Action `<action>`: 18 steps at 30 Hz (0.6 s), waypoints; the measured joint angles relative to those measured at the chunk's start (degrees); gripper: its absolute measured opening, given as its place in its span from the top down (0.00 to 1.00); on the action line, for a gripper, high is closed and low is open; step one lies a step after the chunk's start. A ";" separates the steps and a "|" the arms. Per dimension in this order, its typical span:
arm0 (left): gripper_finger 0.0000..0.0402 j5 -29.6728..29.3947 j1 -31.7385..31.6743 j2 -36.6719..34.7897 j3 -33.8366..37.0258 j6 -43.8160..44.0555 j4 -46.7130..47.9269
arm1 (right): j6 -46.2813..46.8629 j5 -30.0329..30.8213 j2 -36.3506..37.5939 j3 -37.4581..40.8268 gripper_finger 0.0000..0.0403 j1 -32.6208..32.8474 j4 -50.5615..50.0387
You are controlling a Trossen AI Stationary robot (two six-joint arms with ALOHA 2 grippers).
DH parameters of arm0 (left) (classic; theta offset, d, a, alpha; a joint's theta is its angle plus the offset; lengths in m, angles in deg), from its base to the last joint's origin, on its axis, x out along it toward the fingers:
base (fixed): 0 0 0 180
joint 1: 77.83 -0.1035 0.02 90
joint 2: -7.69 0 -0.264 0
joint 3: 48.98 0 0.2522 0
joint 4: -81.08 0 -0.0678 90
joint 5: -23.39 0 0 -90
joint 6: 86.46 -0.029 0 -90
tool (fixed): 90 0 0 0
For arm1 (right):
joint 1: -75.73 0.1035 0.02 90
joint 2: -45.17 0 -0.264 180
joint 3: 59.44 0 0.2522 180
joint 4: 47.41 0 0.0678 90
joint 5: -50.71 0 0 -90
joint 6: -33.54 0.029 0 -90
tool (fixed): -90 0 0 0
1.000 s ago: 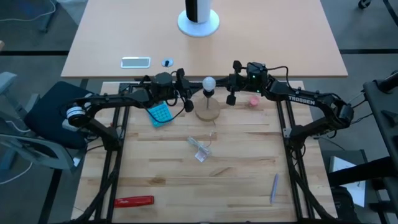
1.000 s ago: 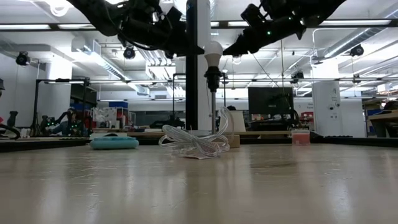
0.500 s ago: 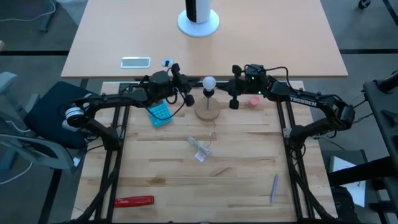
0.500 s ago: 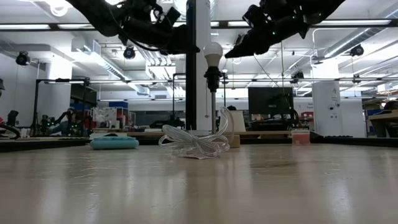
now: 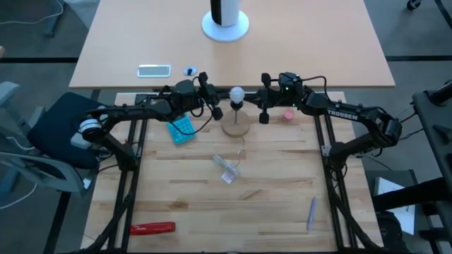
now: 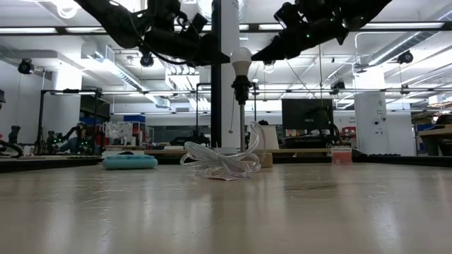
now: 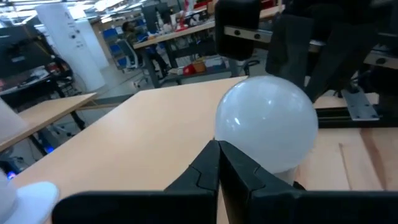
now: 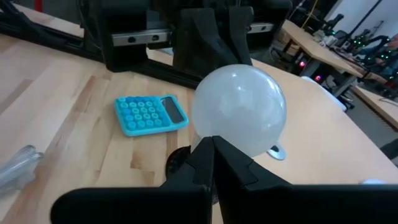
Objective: Screw lightbulb
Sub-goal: Remove the light bulb from the desk lamp
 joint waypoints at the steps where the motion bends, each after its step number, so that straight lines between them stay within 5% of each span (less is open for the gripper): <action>1: 1.00 0.58 0.00 0.00 0.00 0.02 0.00 | -0.02 0.18 0.00 0.00 1.00 0.00 -0.20; 13: 1.00 6.05 0.73 -1.10 -0.07 0.66 3.88 | 0.33 6.65 0.04 0.02 1.00 -0.85 -0.53; 18: 1.00 4.09 1.05 -2.19 0.07 0.15 6.09 | -0.04 7.59 0.07 0.02 1.00 -0.92 -2.49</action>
